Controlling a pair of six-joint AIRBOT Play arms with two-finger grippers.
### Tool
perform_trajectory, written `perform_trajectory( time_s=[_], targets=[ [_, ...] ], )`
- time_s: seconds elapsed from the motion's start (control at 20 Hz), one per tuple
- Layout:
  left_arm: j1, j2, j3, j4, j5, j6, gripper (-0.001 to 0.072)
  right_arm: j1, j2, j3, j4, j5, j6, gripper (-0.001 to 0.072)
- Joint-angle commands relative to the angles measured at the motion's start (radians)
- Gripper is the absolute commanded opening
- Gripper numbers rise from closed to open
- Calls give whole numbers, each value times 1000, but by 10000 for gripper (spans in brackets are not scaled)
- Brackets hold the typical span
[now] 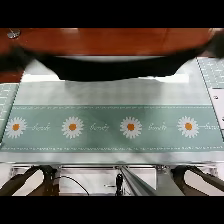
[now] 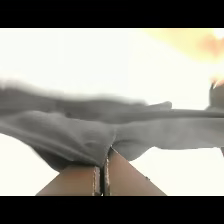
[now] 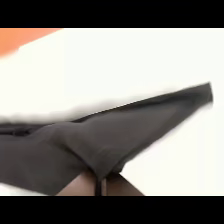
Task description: Fold the shirts.
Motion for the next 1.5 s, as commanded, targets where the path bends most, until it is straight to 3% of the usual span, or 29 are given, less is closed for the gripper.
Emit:
perform_trajectory(
  time_s=[0.0, 0.05, 0.2, 0.4, 0.65, 0.8, 1.0, 1.25, 1.45],
  targets=[
    [25, 64, 406, 143, -12, -149, 21, 5, 134, 286, -79, 90, 24, 30],
    [28, 101, 483, 308, -53, -241, 20, 5, 200, 286, -113, 98, 32, 30],
    [28, 258, 533, 603, -77, -268, 20, 5, 377, 286, -224, 108, 60, 30],
    [13, 444, 533, 830, -188, -321, 20, 5, 550, 286, -309, 211, 120, 30],
    [-223, 557, 532, 1106, -216, -381, 21, 5, 651, 285, -401, 384, 152, 30],
    [-281, 543, 441, 1123, -230, -418, 20, 5, 650, 249, -376, 446, 157, 30],
    [-281, 489, 148, 1114, -167, -505, 20, 5, 650, 2, -322, 382, 159, 30],
    [-282, 275, -115, 990, 122, -521, 20, 5, 577, -497, -201, -43, 93, 30],
    [-282, -30, -78, 894, 322, -522, 21, 5, 255, -570, -60, -282, -13, 30]
  ],
)
